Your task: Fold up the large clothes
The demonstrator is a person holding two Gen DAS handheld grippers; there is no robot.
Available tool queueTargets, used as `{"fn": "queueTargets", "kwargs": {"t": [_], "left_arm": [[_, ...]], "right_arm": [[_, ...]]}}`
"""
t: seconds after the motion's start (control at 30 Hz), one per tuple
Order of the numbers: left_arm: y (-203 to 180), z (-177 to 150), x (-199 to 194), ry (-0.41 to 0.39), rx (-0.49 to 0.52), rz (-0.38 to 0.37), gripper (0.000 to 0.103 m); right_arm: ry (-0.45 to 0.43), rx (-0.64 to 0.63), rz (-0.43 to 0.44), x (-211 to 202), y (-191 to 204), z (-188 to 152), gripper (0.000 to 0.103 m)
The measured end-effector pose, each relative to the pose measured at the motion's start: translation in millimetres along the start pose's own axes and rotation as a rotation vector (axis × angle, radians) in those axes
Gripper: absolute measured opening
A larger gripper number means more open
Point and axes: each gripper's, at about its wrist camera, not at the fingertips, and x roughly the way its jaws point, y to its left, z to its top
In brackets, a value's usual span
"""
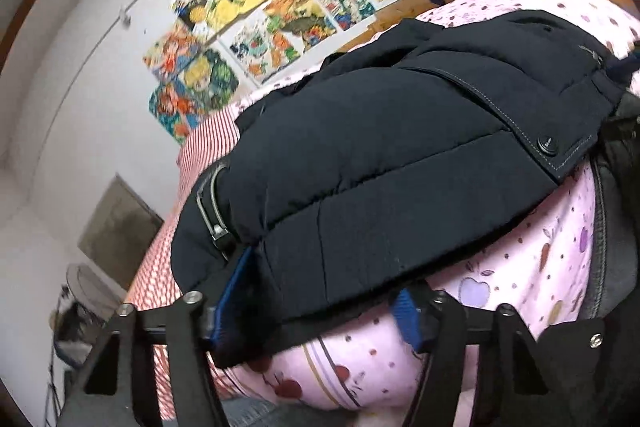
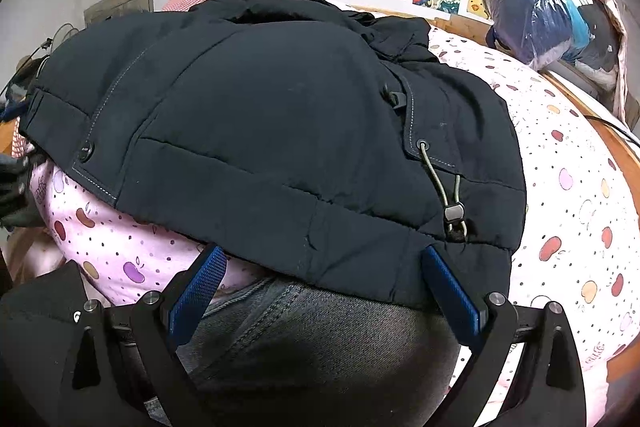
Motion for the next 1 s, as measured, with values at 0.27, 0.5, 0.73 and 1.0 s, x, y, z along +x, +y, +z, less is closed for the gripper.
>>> {"fn": "queueTargets", "kwargs": {"t": [0.27,0.5,0.73,1.0], "left_arm": [[31.2,10.8,-14.3,-0.099,-0.115,-0.058,0.019],[54.7,28.6,-15.7,-0.125,-0.183,-0.112,0.015],[73.6,44.6,-10.0,-0.141,-0.237,-0.150,0.013],[72.2,43.1,-11.8,-0.143,-0.247,-0.157,0.013]], "right_arm": [[-0.007,-0.046,-0.035,0.3,5.1,1.6,0.096],[-0.027,-0.173,-0.130,-2.5,27.2,1.9,0.096],[0.008,-0.249,-0.228,0.8,44.8,6.4,0.096],[-0.059,-0.248,-0.302,-7.6,44.3,9.6,0.066]]}}
